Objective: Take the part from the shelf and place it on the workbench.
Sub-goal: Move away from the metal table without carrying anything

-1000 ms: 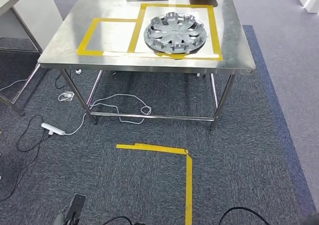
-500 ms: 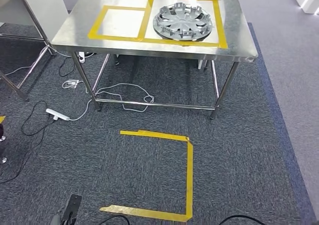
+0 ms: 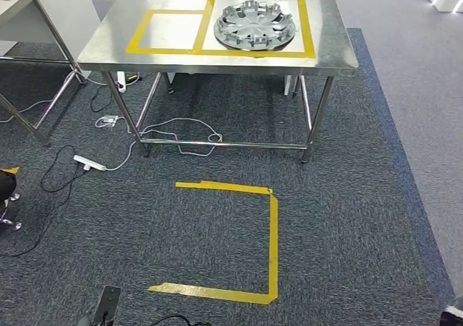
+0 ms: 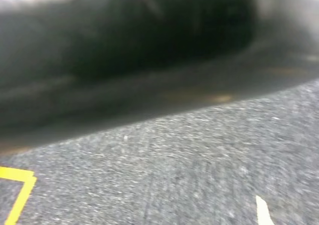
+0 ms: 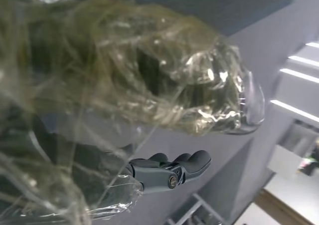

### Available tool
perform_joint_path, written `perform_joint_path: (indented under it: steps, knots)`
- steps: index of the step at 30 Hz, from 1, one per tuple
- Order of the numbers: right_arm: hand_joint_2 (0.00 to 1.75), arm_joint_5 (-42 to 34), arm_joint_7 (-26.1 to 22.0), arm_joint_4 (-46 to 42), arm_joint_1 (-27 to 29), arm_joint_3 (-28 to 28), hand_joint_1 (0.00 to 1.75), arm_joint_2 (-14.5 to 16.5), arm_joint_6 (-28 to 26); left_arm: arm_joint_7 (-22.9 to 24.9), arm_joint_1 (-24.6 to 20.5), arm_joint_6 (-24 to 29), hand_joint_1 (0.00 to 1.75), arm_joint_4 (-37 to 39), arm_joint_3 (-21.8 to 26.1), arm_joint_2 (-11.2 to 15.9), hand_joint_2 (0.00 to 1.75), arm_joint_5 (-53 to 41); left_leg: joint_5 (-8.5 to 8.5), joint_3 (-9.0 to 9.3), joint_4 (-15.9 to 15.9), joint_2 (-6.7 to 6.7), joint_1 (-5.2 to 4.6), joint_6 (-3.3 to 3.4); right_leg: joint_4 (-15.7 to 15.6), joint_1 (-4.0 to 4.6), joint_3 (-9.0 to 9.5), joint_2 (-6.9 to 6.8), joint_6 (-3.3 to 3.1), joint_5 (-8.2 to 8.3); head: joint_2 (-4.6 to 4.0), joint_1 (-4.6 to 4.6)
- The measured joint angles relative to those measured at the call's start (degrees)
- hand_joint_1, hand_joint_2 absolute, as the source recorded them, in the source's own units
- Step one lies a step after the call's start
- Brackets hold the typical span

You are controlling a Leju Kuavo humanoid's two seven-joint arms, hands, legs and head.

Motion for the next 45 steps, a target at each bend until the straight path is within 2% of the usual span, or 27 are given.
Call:
perform_joint_path:
  steps: [1,4,6,8,10,11,13,14,15,16,17,19,21,23,25,27,29,30,31,32,33,35,37,39,41,43,45]
  knots:
    - [0.0,0.9,0.0,2.1,-0.5,-1.5,0.0,0.0,0.0,0.0,0.1,0.1,0.0,0.0,0.2,0.0,0.0,0.0,0.84,1.24,-0.7,-0.04,-0.01,0.09,0.3,0.04,-0.37,0.11,0.09,0.19,0.0,-0.01]
    - [0.0,5.3,-0.1,10.1,-2.9,-6.5,0.0,-0.4,-0.4,0.2,0.1,0.3,0.0,0.0,0.5,0.0,0.0,0.0,4.46,8.17,-11.0,-1.62,-0.04,0.97,1.4,0.07,-1.44,0.6,0.45,0.46,0.0,0.03]
    - [0.0,9.2,-0.1,17.0,-5.1,-10.8,0.0,-1.1,-1.4,0.3,0.3,0.4,0.0,0.0,0.7,-0.1,0.0,-0.1,4.74,10.17,-14.7,-2.56,-0.14,1.55,1.9,0.06,-2.23,1.04,0.97,0.73,0.0,0.01]
    - [0.0,11.9,-0.1,22.8,-6.8,-14.7,0.0,-1.6,-2.5,0.3,0.3,0.5,0.0,0.0,1.1,-0.4,0.0,-0.2,4.63,10.11,-15.5,-2.04,-0.09,2.1,2.0,0.12,-2.78,1.54,1.71,1.08,0.0,-0.06]
    - [0.0,13.1,0.1,26.6,-7.9,-17.3,0.0,-1.9,-3.2,0.4,0.1,0.6,0.0,0.0,1.4,-0.6,0.0,-0.2,4.81,9.98,-16.2,-1.28,0.25,2.79,3.5,0.13,-4.02,1.48,2.39,0.13,0.0,0.09]
    - [0.0,13.9,0.6,28.8,-8.8,-18.4,0.0,-2.2,-3.7,0.4,0.1,0.7,0.0,-0.1,1.5,-0.7,0.0,-0.2,5.01,9.87,-16.4,-0.81,0.43,3.05,5.9,0.04,-5.34,1.31,2.72,-1.28,0.0,0.21]
    - [0.0,16.1,2.4,34.1,-10.9,-21.1,0.0,-3.0,-4.7,0.5,0.1,0.8,0.0,-0.1,1.7,-0.8,0.0,-0.4,5.21,9.5,-16.5,0.2,0.39,3.31,13.6,-0.33,-9.14,1.01,3.38,-4.88,-0.01,0.35]
    - [0.0,17.2,3.5,36.7,-11.6,-22.5,0.0,-3.4,-5.2,0.5,0.2,0.9,0.0,-0.1,1.8,-0.8,0.0,-0.5,5.28,9.34,-16.4,0.64,0.36,3.34,17.2,-0.51,-10.85,0.94,3.64,-6.13,-0.01,0.34]
    - [0.0,18.3,4.7,38.9,-12.0,-23.6,0.0,-3.7,-5.7,0.5,0.2,0.9,0.0,-0.1,1.9,-0.9,0.0,-0.6,5.35,9.22,-16.4,1.01,0.34,3.34,19.1,-0.64,-11.71,0.89,3.83,-6.44,-0.01,0.33]
    - [0.0,19.3,6.2,41.0,-12.3,-24.6,0.0,-3.9,-6.0,0.5,0.2,0.9,0.0,-0.1,1.9,-0.9,0.0,-0.7,5.41,9.16,-16.4,1.35,0.33,3.31,18.9,-0.74,-11.49,0.79,3.95,-5.72,-0.01,0.35]
    - [0.0,20.6,8.4,43.1,-12.7,-25.5,0.0,-4.3,-6.3,0.5,0.2,0.9,0.0,-0.1,2.0,-1.0,0.0,-0.9,5.46,9.17,-16.4,1.72,0.34,3.25,16.5,-0.84,-10.12,0.56,4.0,-4.11,-0.01,0.34]
    - [0.0,23.6,15.2,47.5,-13.9,-27.1,0.0,-5.0,-6.0,0.6,0.1,1.1,0.0,-0.1,2.3,-1.1,0.0,-1.2,5.49,9.28,-16.3,2.52,0.21,2.9,8.1,-0.83,-5.62,-1.24,3.93,-0.61,-0.01,0.37]
    - [0.0,26.0,22.2,51.2,-15.0,-28.4,0.0,-5.4,-5.0,0.6,0.0,1.2,0.0,-0.1,2.6,-1.2,0.0,-1.5,5.49,9.3,-16.2,3.26,-0.09,2.22,2.7,-0.6,-3.0,-2.63,3.24,0.7,-0.01,0.32]
    - [0.0,27.1,27.0,54.0,-15.5,-29.4,0.0,-5.6,-3.6,0.6,0.0,1.2,0.0,-0.1,2.9,-1.3,0.0,-1.7,5.5,9.31,-16.1,4.01,-0.16,1.54,2.2,-0.39,-3.21,-2.13,2.34,0.65,-0.01,0.25]
    - [0.0,27.7,31.7,56.2,-15.7,-30.3,0.0,-5.6,-1.3,0.6,-0.1,1.3,0.0,-0.1,3.1,-1.3,0.0,-2.0,4.63,9.14,-15.3,3.73,0.06,0.88,2.2,-0.47,-3.25,-1.31,1.57,0.93,-0.01,0.21]
    - [0.0,28.0,35.6,57.9,-16.2,-31.1,0.0,-5.6,1.1,0.7,-0.1,1.3,0.0,-0.1,3.3,-1.4,0.0,-2.2,1.17,7.19,-10.5,1.91,0.19,0.43,2.2,-0.6,-3.2,-0.43,0.79,1.41,0.0,0.1]
    - [0.0,28.1,37.5,59.3,-16.6,-31.6,0.0,-5.6,2.5,0.9,0.1,1.3,0.0,-0.1,3.3,-1.4,0.0,-2.4,-2.77,3.68,-2.5,0.5,0.16,0.44,2.3,-0.42,-3.52,0.62,0.37,1.68,0.0,0.07]
    - [0.0,28.1,38.0,59.8,-16.8,-31.8,0.0,-5.6,2.8,0.9,0.1,1.3,0.0,-0.1,3.3,-1.5,0.0,-2.4,-3.45,2.44,0.2,0.26,0.11,0.57,2.3,-0.26,-3.6,1.22,0.3,1.72,0.0,0.07]
    - [0.0,28.1,38.2,60.2,-16.8,-32.0,0.0,-5.6,2.9,0.9,0.2,1.3,0.0,-0.1,3.4,-1.5,0.0,-2.4,-2.98,1.99,1.1,0.13,0.04,0.8,2.4,-0.1,-3.63,1.84,0.28,1.74,0.0,0.06]
    - [0.0,28.1,38.4,60.5,-16.9,-32.2,0.0,-5.6,3.0,0.9,0.2,1.3,0.0,-0.1,3.4,-1.5,0.0,-2.5,-1.36,2.58,-0.5,-0.08,-0.06,1.16,2.4,0.06,-3.6,2.51,0.27,1.74,-0.01,0.07]
    - [0.0,28.1,38.5,60.8,-17.0,-32.4,0.0,-5.6,3.2,1.0,0.2,1.3,0.0,-0.1,3.4,-1.5,0.0,-2.5,0.91,3.95,-3.7,-0.6,-0.21,1.64,2.5,0.2,-3.55,3.19,0.27,1.74,-0.01,0.07]
    - [0.0,28.4,39.1,61.3,-17.3,-32.7,0.0,-5.5,4.1,1.0,0.2,1.3,0.0,-0.1,3.5,-1.4,0.0,-2.6,4.61,7.03,-11.2,-3.28,-0.39,2.72,2.7,0.36,-3.75,4.51,0.34,1.71,-0.01,0.13]
    - [0.0,28.8,39.7,61.7,-17.7,-32.8,0.0,-5.4,5.1,1.1,0.2,1.3,0.0,-0.1,3.6,-1.4,0.0,-2.8,5.37,8.27,-14.7,-5.08,-0.48,3.09,3.1,0.3,-4.42,5.63,0.71,1.77,-0.01,0.13]
    - [0.0,29.0,40.2,62.0,-17.7,-32.9,0.0,-5.4,5.7,1.2,0.1,1.2,0.0,-0.1,3.6,-1.6,0.0,-2.9,5.38,8.37,-15.2,-4.24,-0.43,3.13,3.3,0.13,-5.22,6.45,1.32,1.86,-0.01,0.08]
    - [0.0,29.2,41.0,62.2,-17.7,-32.9,0.0,-5.4,6.7,1.2,0.0,1.2,0.0,-0.1,3.6,-1.8,0.0,-3.0,5.63,8.52,-15.7,-2.89,-0.17,3.57,5.1,0.12,-6.52,4.74,1.98,0.51,-0.01,0.41]
    - [0.0,29.5,42.0,62.4,-18.0,-33.0,0.0,-5.4,8.0,1.2,0.2,0.9,0.0,-0.1,3.7,-1.7,0.0,-3.0,5.68,8.56,-15.9,-1.29,-0.08,3.84,11.5,-0.1,-9.64,1.89,2.7,-3.03,-0.01,0.79]
    - [0.0,30.1,42.9,62.5,-18.2,-33.0,0.0,-5.3,9.4,1.2,0.2,0.7,0.0,-0.1,3.7,-1.6,0.0,-3.0,5.62,8.49,-15.9,0.35,-0.13,3.84,18.5,-0.58,-13.06,0.89,3.39,-5.82,-0.01,0.87]
